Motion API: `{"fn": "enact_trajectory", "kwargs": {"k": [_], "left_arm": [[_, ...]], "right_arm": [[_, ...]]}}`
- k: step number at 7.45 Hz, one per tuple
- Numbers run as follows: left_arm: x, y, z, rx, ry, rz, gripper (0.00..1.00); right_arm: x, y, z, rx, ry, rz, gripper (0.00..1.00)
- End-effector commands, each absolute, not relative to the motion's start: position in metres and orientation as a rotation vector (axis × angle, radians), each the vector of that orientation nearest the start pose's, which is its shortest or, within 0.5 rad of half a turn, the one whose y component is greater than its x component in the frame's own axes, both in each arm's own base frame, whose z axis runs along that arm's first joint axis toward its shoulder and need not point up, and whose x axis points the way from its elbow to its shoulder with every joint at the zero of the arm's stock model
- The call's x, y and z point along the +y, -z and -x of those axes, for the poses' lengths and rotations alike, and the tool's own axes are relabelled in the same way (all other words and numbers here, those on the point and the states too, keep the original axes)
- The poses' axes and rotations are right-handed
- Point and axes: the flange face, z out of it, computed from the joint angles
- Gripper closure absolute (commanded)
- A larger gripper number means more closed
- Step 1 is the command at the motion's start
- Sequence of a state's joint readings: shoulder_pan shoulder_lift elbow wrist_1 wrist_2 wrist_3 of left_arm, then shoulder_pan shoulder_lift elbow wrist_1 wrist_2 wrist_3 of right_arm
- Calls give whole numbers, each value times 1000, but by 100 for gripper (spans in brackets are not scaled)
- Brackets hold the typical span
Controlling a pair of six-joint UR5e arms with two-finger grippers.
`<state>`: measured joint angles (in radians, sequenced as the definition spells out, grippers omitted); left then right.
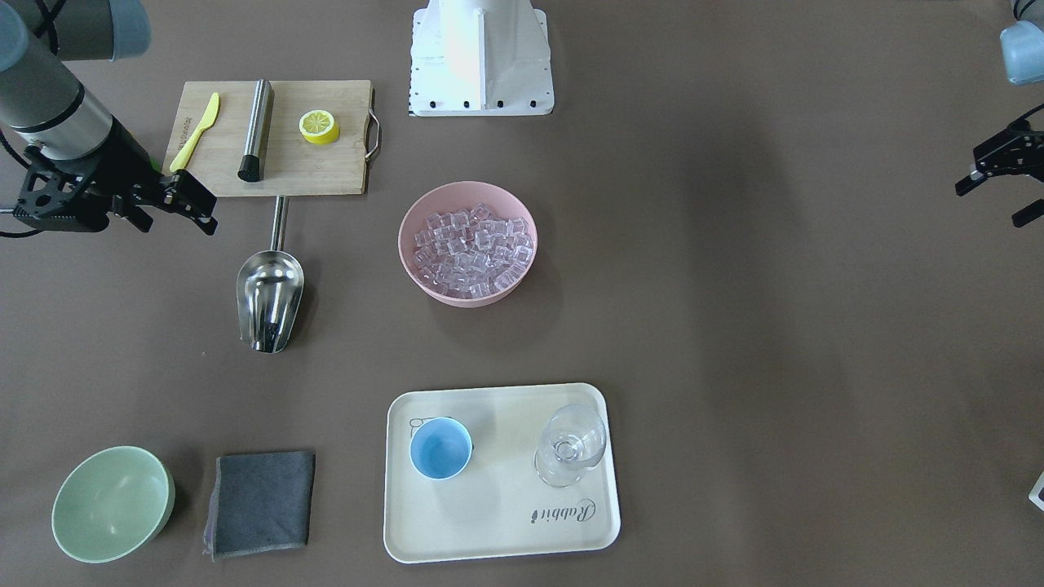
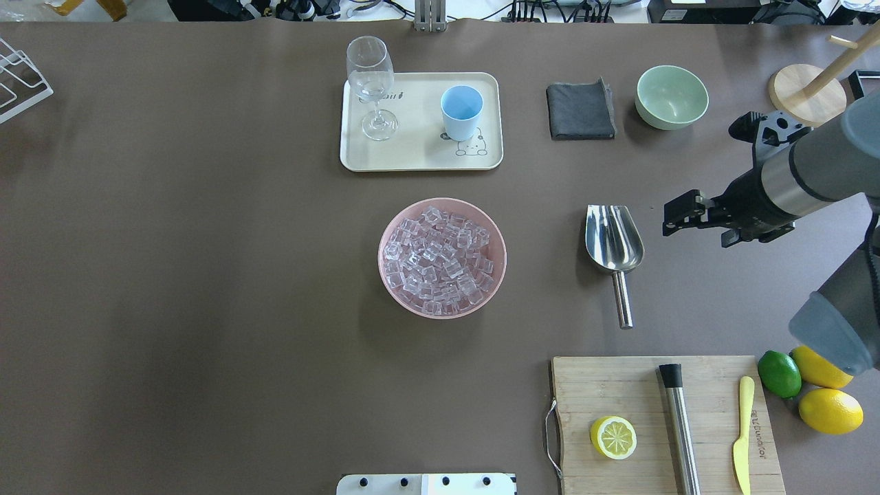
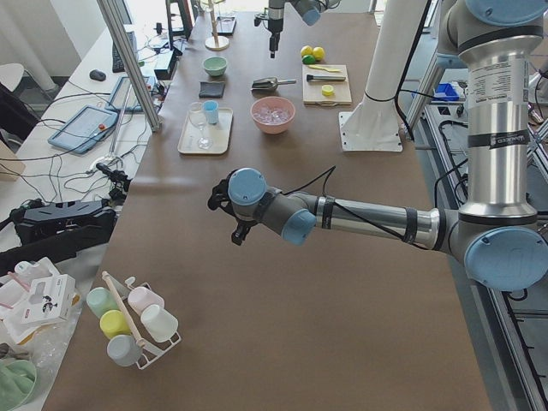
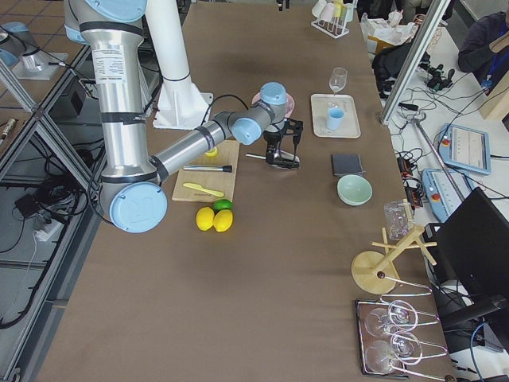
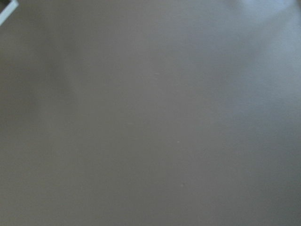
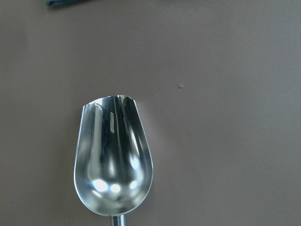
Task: Put ice in cup with scoop
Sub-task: 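Reach the right gripper to the scoop handle while the left arm nears the bowl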
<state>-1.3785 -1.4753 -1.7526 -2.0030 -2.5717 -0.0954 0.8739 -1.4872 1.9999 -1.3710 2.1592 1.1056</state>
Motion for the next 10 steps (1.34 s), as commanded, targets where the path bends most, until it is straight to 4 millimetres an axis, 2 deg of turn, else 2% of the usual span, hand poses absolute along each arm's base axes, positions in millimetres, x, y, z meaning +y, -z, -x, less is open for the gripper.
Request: {"fn": "enact_trajectory", "kwargs": {"k": [1, 2, 3, 4, 5, 6, 7, 8, 9, 10], "left_arm": [[-457, -494, -130, 1098, -641, -480, 2], [-456, -479, -145, 1108, -691, -518, 2], [-457, -472, -157, 1064, -726, -617, 2], [-445, -458, -207, 1047, -826, -696, 2], [-447, -440, -225, 1026, -857, -803, 2], [-448, -430, -229, 1042, -878, -836, 2], [-453, -420, -237, 1048, -889, -857, 2], [-456, -417, -253, 1065, -910, -848, 2], [-455, -418, -257, 1078, -923, -840, 2], [-450, -417, -275, 1096, -956, -846, 2]], "right_arm": [[-416, -393, 320, -845, -196, 38, 1], [-413, -402, 340, -816, -191, 37, 1], [-407, -408, 357, -797, -158, 34, 1], [-398, -409, 368, -795, -133, 42, 1], [-393, -408, 375, -793, -117, 42, 2], [-390, -407, 382, -793, -104, 44, 4], [-387, -408, 387, -792, -95, 46, 12], [-387, -406, 395, -792, -88, 47, 14], [-385, -404, 399, -792, -82, 39, 19], [-382, -405, 404, -776, -74, 10, 18]]}}
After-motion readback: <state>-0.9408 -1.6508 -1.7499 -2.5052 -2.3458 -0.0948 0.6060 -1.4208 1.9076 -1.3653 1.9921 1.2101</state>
